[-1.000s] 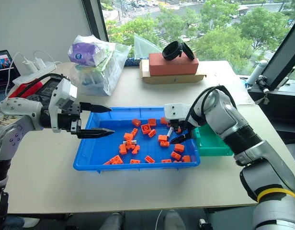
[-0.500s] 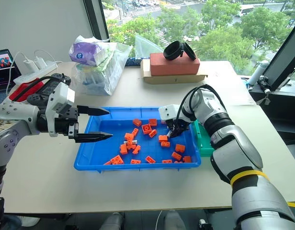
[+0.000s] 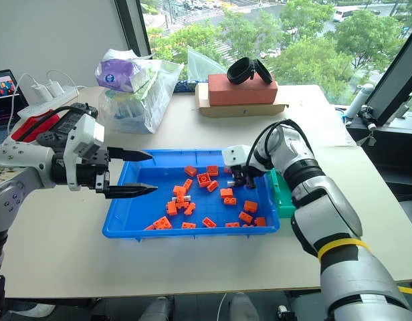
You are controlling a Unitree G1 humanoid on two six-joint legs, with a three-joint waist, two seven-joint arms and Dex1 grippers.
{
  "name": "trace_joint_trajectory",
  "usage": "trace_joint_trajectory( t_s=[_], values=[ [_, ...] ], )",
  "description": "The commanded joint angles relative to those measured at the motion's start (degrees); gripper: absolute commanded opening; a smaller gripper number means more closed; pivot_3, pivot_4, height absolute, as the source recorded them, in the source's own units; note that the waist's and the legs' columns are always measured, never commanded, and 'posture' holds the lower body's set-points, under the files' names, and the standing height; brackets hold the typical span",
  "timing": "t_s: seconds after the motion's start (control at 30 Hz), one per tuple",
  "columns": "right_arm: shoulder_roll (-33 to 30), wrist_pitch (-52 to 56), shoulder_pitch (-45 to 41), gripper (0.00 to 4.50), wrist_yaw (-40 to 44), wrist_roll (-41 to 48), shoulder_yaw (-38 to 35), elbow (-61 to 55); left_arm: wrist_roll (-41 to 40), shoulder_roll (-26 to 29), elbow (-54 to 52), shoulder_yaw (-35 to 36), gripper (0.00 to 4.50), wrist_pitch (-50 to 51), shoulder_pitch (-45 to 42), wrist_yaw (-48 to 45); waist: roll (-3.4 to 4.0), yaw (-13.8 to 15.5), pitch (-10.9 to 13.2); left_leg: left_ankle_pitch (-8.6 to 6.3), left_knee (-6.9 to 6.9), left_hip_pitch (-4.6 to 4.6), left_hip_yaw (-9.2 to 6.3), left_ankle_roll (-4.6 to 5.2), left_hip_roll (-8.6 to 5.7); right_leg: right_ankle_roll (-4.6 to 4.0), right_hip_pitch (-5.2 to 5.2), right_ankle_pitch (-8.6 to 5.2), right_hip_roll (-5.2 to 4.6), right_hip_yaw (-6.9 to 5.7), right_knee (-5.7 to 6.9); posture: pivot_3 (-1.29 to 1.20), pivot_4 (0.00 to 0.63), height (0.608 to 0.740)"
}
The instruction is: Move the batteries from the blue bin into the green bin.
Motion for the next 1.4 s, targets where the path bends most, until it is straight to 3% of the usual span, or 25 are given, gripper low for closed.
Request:
trace_joint_trajectory(
  t_s=[0.03,0.17,0.3,0.5,0.6,0.77,1.13,1.2,1.3,1.37,1.4],
  values=[
    [-2.84,10.88,-0.14,0.25,2.85,4.62,-5.86,-12.12,-0.58,-0.17,-0.68,1.21,4.50,-0.71,-1.30,0.16,0.01,0.16,0.01,0.00,0.01,0.00,0.00,0.00,0.00,0.00,0.00,0.00,0.00,0.00,0.02,0.00,0.150,0.740],
    [-7.66,32.48,2.67,0.25,2.84,7.52,-11.41,-29.30,-0.71,-1.44,-0.15,0.48,4.50,-0.56,-2.30,0.65,0.01,0.52,0.00,0.00,0.01,-0.01,-0.01,0.00,0.00,0.00,0.00,0.00,0.00,0.00,0.02,0.00,0.150,0.740],
    [-11.44,57.90,2.34,0.25,-1.76,8.18,-15.55,-37.61,-0.34,-2.75,0.99,-0.21,4.50,-0.22,-3.55,1.57,0.01,0.76,0.00,-0.01,0.04,-0.04,0.00,0.01,-0.01,0.00,0.00,0.00,0.00,0.00,0.03,0.00,0.150,0.740],
    [-18.59,76.82,4.03,0.25,-10.96,9.22,-20.41,-44.38,0.52,-3.30,3.07,-2.34,4.50,0.50,-5.43,1.07,0.00,0.67,0.00,-0.03,0.04,-0.04,-0.01,0.06,-0.01,-0.01,-0.03,-0.01,0.00,0.01,0.04,0.00,0.150,0.740],
    [-21.09,80.49,6.56,0.25,-13.21,11.05,-20.17,-46.28,2.56,-2.81,4.12,-4.50,4.50,-2.35,-6.01,-1.59,0.00,0.69,0.00,-0.04,0.05,-0.05,0.01,0.06,-0.01,-0.01,-0.02,-0.01,-0.01,0.01,0.00,0.00,0.150,0.740],
    [-21.36,77.45,13.99,0.25,-19.59,12.52,-21.54,-46.32,6.87,-5.87,8.09,-6.11,4.50,-6.59,-8.25,-0.18,-0.01,0.52,0.00,-0.04,0.07,-0.05,0.03,0.08,-0.01,-0.01,-0.01,-0.01,-0.01,0.03,-0.02,0.00,0.150,0.740],
    [-23.85,82.45,21.24,0.25,-23.68,19.93,-20.20,-54.14,9.43,-10.54,12.09,-7.77,4.50,-9.96,-10.39,-2.01,-0.01,0.70,0.00,-0.05,0.08,-0.09,0.02,0.09,-0.02,-0.01,-0.01,-0.01,-0.01,0.03,-0.07,0.00,0.150,0.740],
    [-24.33,83.08,21.48,1.25,-24.31,21.07,-20.17,-55.18,9.41,-11.34,12.67,-7.81,4.50,-9.88,-10.90,-1.99,0.00,0.67,0.00,-0.05,0.09,-0.10,0.02,0.09,-0.02,-0.01,-0.01,-0.01,-0.01,0.02,-0.08,0.00,0.150,0.740],
    [-25.58,83.95,22.02,2.13,-24.80,22.83,-20.33,-57.00,9.47,-11.67,12.65,-8.01,4.50,-9.93,-10.74,-2.72,-0.01,0.53,0.00,-0.05,0.08,-0.10,0.02,0.09,-0.01,-0.01,-0.02,-0.01,-0.01,0.02,-0.07,0.00,0.150,0.740],
    [-26.85,83.81,22.31,2.95,-25.03,23.84,-20.23,-57.95,9.91,-11.63,13.00,-8.01,4.50,-9.84,-10.79,-2.58,0.00,0.55,0.00,-0.05,0.08,-0.10,0.02,0.09,-0.02,-0.01,-0.02,-0.01,-0.01,0.02,-0.07,0.00,0.150,0.740],
    [-27.87,83.45,22.24,3.08,-24.75,24.44,-20.42,-58.50,9.99,-11.32,13.12,-7.91,4.50,-9.88,-10.96,-2.88,0.00,0.57,0.00,-0.05,0.08,-0.10,0.02,0.09,-0.01,-0.01,-0.01,-0.01,-0.01,0.03,-0.07,0.00,0.150,0.740]
  ],
)
